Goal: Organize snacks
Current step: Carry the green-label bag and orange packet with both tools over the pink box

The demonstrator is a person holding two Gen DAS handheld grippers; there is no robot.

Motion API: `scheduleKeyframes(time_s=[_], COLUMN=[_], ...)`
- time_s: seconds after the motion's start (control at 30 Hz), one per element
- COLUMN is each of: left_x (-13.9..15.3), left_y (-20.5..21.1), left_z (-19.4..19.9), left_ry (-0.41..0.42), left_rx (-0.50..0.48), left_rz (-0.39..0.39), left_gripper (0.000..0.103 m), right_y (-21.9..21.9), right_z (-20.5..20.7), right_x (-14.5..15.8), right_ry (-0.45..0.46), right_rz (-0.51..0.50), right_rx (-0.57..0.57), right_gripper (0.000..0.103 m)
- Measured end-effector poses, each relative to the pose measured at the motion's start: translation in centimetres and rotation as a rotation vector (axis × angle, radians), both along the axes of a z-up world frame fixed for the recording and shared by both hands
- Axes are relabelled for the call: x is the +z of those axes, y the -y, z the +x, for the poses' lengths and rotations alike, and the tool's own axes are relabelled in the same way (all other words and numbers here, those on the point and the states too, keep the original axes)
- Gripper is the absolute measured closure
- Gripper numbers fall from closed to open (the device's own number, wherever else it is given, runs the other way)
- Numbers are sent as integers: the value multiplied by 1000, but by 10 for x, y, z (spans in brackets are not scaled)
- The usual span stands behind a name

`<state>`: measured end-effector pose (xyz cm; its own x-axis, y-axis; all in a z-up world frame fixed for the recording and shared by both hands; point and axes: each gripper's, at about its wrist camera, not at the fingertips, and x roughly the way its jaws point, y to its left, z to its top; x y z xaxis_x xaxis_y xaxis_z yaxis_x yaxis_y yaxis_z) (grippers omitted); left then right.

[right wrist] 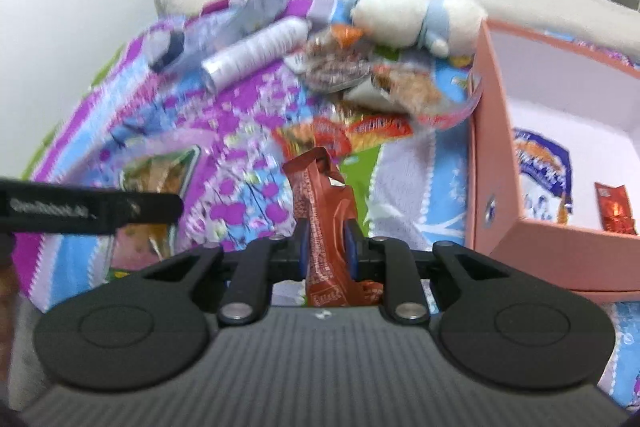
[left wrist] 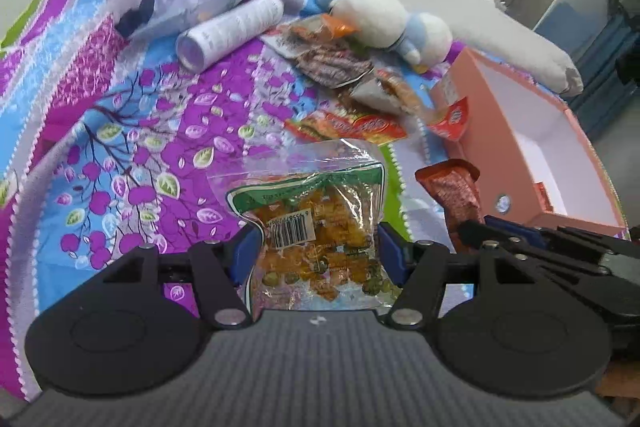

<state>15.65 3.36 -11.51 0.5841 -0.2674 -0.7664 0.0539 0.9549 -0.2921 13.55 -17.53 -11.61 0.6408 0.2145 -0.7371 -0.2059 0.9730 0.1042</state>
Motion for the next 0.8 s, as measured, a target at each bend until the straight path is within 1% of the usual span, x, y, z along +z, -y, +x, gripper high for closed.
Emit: scheduleKeyframes(time_s=[0.23,0.4,0.5,0.6,0.8], left_x=[31,49,57,64,68], left_y=[6,15,26,40,71], left_z=[-15,-22,-24,-23,-21], left_ry=[58,92,125,137,136], left_rx=[-2,-29,-59,-104,-187], left_rz=[-19,-39,-28,-36,-57], left_gripper=[35,35,35,35,35], right_y=[2,8,14,24,50], right_z=[-26,-41,-49,-56,-71], right_x=[36,56,66,75,80], right_ry=[73,107,130,155,167], right_rz=[35,49,50,43,39], right_rx=[-12,-42,-71,-106,-190], right_gripper=[81,81,81,81,81])
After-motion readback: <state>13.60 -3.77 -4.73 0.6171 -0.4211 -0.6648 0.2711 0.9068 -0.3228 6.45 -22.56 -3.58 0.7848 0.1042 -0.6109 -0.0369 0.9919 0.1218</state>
